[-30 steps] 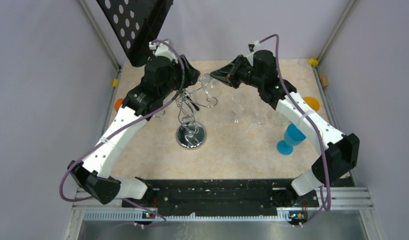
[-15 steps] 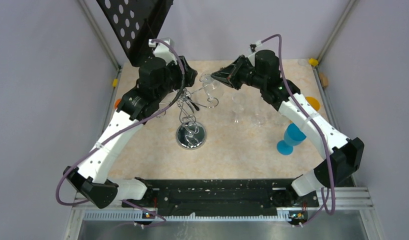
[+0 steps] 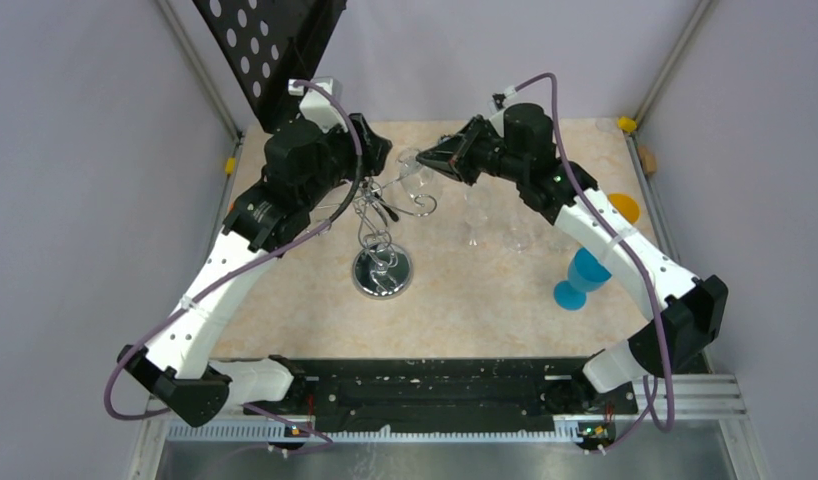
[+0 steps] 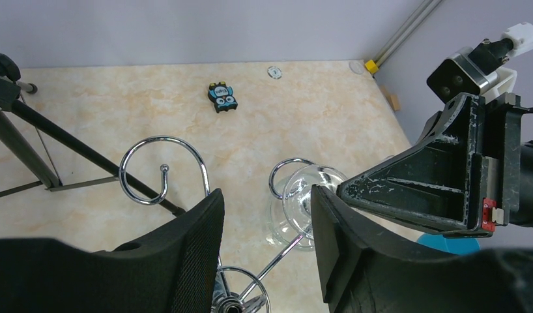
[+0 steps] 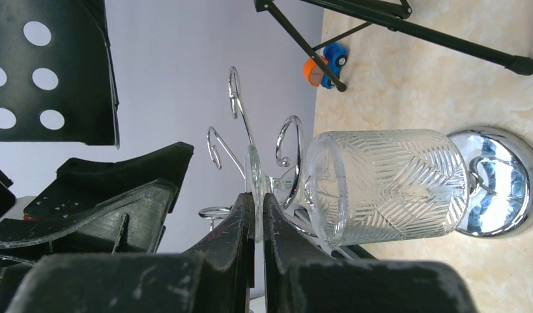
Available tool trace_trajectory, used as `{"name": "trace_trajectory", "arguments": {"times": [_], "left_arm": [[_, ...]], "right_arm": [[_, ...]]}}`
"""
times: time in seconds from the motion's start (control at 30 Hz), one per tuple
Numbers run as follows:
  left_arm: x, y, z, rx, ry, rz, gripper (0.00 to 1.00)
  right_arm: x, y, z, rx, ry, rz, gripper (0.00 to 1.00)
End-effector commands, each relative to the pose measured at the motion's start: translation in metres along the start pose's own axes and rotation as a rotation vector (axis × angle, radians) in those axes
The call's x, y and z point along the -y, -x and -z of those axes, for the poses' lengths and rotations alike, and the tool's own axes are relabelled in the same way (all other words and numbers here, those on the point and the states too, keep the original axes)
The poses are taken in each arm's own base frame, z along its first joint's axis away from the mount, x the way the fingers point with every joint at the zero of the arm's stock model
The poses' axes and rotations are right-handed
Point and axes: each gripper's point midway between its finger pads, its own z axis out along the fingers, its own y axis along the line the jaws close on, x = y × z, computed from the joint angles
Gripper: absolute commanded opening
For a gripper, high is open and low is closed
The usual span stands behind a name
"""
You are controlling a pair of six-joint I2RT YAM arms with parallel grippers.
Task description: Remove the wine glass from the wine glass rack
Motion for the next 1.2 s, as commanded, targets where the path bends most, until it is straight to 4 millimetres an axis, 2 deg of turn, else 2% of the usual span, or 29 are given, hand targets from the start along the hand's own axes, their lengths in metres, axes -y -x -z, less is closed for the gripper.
{"name": "trace_trajectory", "arguments": {"times": [0.0,0.33,0.7,0.83,1.0,1.07,1.17], "left_arm": [[0.008,0.021,0.015,0.079,-0.036,-0.005,0.55],[0.005,0.023,0.028,0.102,-0.032,0.0,0.55],[0.008,0.02,0.035,0.104,-0.06,0.002,0.55],[0.016,0.022,0.038,0.106,-0.098,0.005,0.55],[0.029,0.026,0.045,0.108,-0.167,0.024,0.57],[0.037,0.027,0.049,0.101,-0.209,0.03,0.6],[0.045,0.029,0.055,0.106,-0.252,0.051,0.7]], "right_arm": [[-0.071,-0.002,0.03,0.028,0.183,0.048,0.0],[-0.075,-0.011,0.002,0.025,0.16,0.07,0.0],[-0.068,0.001,-0.031,0.075,0.087,0.085,0.0],[-0.068,0.013,-0.041,0.132,0.094,0.085,0.0],[-0.074,0.037,-0.041,0.241,0.104,0.102,0.0],[-0.078,0.051,-0.037,0.288,0.119,0.102,0.0],[-0.087,0.071,-0.027,0.347,0.164,0.104,0.0]]}}
